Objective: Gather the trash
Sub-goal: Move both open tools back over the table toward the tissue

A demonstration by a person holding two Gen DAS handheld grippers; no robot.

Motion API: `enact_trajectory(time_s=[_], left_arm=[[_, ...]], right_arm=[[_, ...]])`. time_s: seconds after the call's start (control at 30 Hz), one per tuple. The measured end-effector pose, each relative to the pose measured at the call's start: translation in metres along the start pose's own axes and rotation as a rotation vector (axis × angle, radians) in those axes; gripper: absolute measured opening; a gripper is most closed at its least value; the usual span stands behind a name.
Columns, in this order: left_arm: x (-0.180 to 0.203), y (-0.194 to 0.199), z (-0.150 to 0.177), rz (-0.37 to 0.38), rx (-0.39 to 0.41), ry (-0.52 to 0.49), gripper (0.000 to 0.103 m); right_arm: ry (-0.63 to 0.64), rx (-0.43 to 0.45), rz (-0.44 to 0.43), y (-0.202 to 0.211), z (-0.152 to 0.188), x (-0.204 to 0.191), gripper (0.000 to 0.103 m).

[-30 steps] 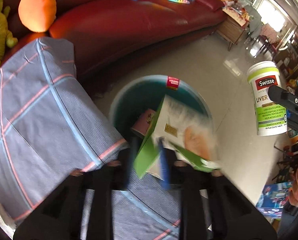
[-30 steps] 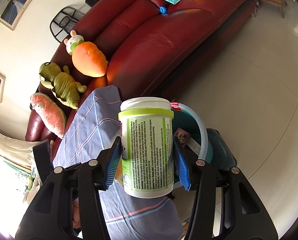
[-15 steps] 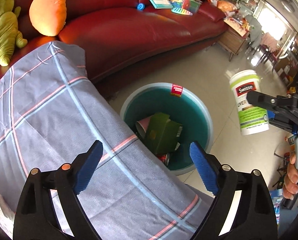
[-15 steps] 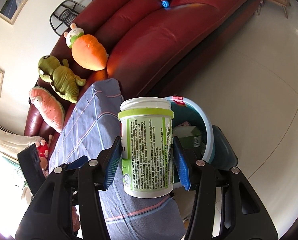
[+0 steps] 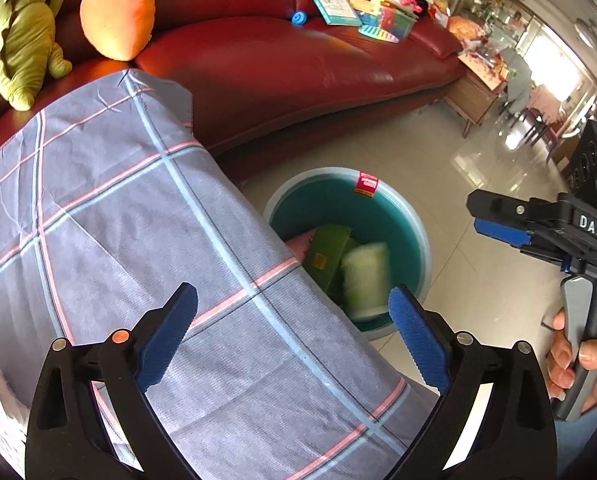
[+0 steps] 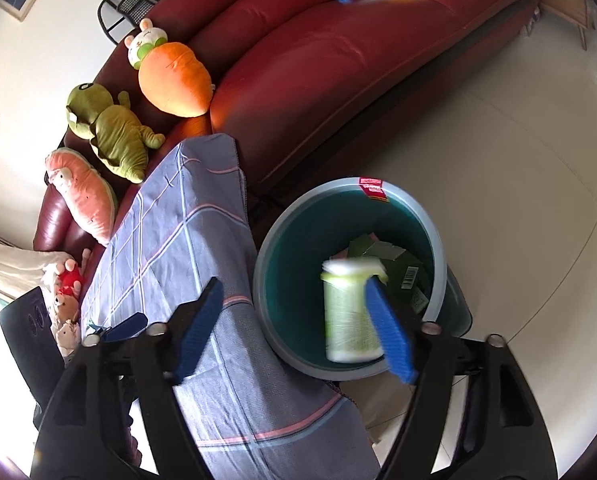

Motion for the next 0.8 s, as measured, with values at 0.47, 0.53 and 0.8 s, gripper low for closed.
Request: enact_trajectory(time_s=[0.47, 0.53, 0.8], left_arm=[[-0.028, 0.039, 0.028, 0.01, 0.046, 0.049, 0.097], [-0.036, 0.047, 0.035, 0.009, 0.055, 0.064, 0.097], [-0.08, 0.079, 0.068, 0.001, 0.101, 0.139, 0.097]], right_arm=[[0.05, -0.024, 0.035, 0.008, 0.025, -0.042, 0.082], [0.06, -0.027, 0.038, 0.009, 0.03, -0.05, 0.082], [0.141, -0.048, 0.039, 0.006, 0.056, -0.101, 0.082]])
Point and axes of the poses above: each gripper's, at about its wrist camera, not at the fingertips, and y roughly against the way its jaws point, x to its right, z to its underside, the point moved 8 cm from there along -y, roughly the way its jaws point, and after that the axes turned 8 degrees about -x, right-handed, at the moved point
